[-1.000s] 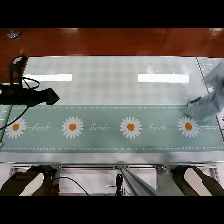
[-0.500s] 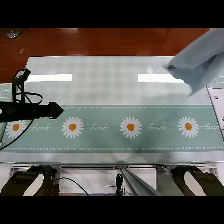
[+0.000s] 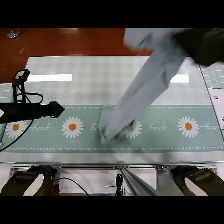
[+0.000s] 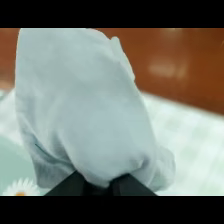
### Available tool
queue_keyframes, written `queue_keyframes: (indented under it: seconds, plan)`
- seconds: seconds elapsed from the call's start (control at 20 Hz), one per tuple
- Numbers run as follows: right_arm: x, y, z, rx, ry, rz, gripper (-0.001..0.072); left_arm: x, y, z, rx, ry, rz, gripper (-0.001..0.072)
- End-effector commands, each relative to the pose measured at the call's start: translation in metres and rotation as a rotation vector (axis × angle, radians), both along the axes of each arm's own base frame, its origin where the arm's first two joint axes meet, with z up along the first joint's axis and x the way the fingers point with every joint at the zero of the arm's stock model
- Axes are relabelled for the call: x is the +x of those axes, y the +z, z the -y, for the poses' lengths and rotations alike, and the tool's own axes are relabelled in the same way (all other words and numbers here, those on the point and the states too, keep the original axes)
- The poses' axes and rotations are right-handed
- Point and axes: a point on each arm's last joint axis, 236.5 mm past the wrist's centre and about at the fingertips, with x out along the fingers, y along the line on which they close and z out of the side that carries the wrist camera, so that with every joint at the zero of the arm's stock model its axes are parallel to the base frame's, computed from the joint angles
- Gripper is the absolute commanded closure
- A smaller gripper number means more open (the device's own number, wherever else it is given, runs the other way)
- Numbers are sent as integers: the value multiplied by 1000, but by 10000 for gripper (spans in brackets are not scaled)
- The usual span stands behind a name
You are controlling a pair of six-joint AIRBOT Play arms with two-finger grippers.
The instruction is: Fold the shirts.
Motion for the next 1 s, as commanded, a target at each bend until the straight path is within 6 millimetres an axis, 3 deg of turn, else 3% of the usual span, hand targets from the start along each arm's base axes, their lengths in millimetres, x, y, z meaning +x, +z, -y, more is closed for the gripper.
queue_keyframes:
  seconds: [0.0, 0.1, 0.2, 0.4, 0.55, 0.6, 0.65, 0.75, 0.8, 0.9, 0.95]
  plan:
    - [-6, -131, -37, -34, 45, -304, 678, 2, 0, 1, -6, 2, 5, 5]
    - [-19, -203, -45, -57, 46, -486, 678, 2, 0, 1, -6, 2, 5, 5]
    - [-34, -252, -60, -63, 80, -623, 678, 2, 0, 1, -6, 2, 5, 6]
    - [-53, -312, -104, -118, 168, -741, 677, 2, 0, 1, -6, 2, 5, 6]
    - [-59, -341, -114, -118, 165, -831, 665, 1, -2, 1, -5, 0, 0, 6]
    - [-61, -345, -114, -127, 170, -846, 442, -1, -3, 1, -5, 0, -5, 5]
    - [-62, -343, -112, -140, 189, -840, 68, -2, -5, 1, -5, -1, -11, 5]
    - [-56, -321, -97, -153, 215, -831, 93, -4, -6, 6, -25, -4, -28, 5]
    - [-42, -300, -82, -141, 192, -794, 93, -6, -7, 12, -57, -8, -48, 6]
    - [-4, -257, -24, -127, 49, -664, 94, -12, -10, 29, -131, -19, -107, 5]
    - [11, -241, 20, -126, -67, -610, 94, -14, -15, 35, -155, -25, -143, 5]
